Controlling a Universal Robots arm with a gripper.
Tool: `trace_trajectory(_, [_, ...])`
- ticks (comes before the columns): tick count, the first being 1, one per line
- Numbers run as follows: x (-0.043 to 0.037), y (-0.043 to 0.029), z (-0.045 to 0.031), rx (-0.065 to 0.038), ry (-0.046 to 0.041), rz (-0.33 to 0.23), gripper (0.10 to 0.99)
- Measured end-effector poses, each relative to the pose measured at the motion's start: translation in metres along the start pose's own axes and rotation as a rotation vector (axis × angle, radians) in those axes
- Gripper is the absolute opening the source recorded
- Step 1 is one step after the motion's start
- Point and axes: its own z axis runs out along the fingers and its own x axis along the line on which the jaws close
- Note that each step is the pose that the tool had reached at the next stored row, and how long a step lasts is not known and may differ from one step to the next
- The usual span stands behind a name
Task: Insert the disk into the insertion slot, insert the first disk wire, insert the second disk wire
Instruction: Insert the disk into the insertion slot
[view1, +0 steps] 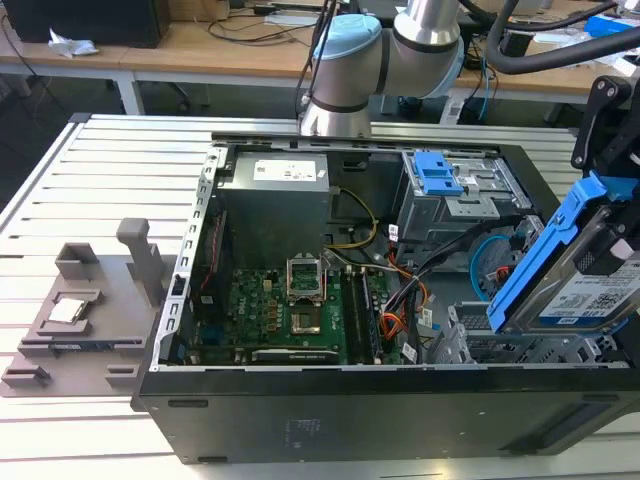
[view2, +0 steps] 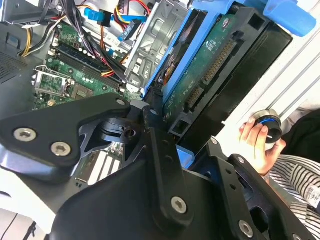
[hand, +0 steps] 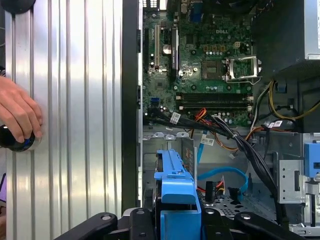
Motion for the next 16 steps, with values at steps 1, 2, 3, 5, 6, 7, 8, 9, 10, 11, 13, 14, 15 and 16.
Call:
trace_trajectory(1, [0.0000,0.0000,0.0011,0.000,0.0001,0.000,0.365])
trace_trajectory(2, [0.0000,-0.0001,0.0020,0.000,0.0001,0.000,0.365])
trace_trajectory(3, [0.0000,-0.0001,0.0032,0.000,0.0000,0.000,0.365])
trace_trajectory(5, [0.0000,-0.0002,0.0053,0.000,0.0000,0.000,0.365])
trace_trajectory(6, [0.0000,-0.0003,0.0060,0.000,0.0001,0.000,0.365])
trace_trajectory(7, [0.0000,-0.0003,0.0063,0.000,0.0001,0.000,0.365])
trace_trajectory(8, [0.0000,-0.0003,0.0067,0.000,0.0001,0.000,0.365])
trace_trajectory(9, [0.0000,-0.0003,0.0074,0.000,0.0001,0.000,0.365])
trace_trajectory(10, [0.0000,-0.0004,0.0084,0.000,0.0001,0.000,0.365])
trace_trajectory(11, [0.0000,-0.0004,0.0090,0.000,0.0000,0.000,0.365])
trace_trajectory(13, [-0.0001,-0.0004,0.0108,0.000,0.0001,0.000,0.365])
trace_trajectory(14, [0.0000,0.0002,0.0114,0.000,0.0000,0.000,0.365])
trace_trajectory(15, [-0.0001,0.0006,0.0117,0.000,-0.0001,0.000,0.365])
trace_trajectory(16, [-0.0008,0.0013,0.0120,0.000,0.0000,0.000,0.365])
